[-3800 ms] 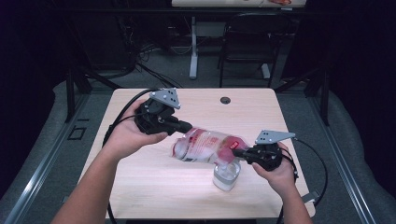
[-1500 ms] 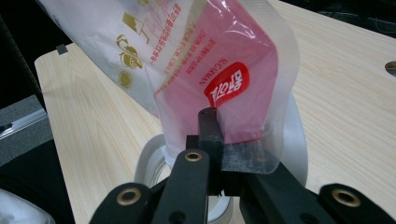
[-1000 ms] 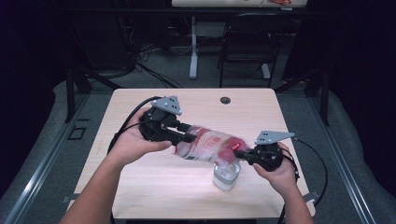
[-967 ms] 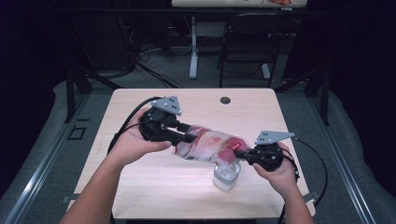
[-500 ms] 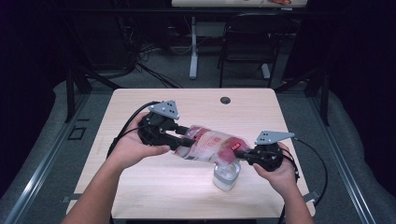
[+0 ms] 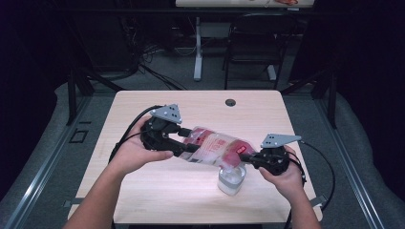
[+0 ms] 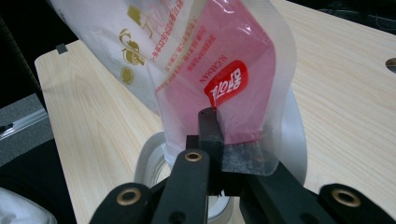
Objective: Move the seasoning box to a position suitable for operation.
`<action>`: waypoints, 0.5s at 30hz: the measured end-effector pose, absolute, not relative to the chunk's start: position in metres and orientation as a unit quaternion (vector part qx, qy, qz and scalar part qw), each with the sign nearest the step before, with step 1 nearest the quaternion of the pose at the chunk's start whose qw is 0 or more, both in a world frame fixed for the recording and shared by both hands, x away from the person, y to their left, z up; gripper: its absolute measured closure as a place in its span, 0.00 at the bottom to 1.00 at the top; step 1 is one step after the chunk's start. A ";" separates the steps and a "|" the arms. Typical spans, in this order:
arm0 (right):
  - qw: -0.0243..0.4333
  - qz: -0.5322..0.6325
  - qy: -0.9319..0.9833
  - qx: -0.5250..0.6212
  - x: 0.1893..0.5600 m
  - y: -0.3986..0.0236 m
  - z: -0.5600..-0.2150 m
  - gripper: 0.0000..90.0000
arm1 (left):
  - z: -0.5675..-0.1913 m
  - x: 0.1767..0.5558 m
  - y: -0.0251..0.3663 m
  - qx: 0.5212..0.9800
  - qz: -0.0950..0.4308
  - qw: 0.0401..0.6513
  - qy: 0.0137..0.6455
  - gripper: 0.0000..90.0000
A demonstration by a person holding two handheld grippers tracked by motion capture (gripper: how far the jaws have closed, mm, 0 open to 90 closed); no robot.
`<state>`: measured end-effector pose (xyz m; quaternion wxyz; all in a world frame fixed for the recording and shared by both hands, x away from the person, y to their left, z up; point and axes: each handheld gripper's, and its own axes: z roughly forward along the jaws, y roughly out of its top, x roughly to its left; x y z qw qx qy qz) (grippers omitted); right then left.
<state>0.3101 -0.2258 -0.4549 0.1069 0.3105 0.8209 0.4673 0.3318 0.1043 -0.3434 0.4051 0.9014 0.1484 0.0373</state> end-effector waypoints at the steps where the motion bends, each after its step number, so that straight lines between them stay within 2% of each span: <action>1: 0.106 0.467 0.821 0.310 0.310 -0.226 -0.455 1.00 | -0.344 0.332 0.105 0.901 0.037 0.406 0.149 0.55; 15: 0.107 0.467 0.822 0.309 0.310 -0.226 -0.454 1.00 | -0.352 0.332 0.109 0.900 0.030 0.407 0.154 0.55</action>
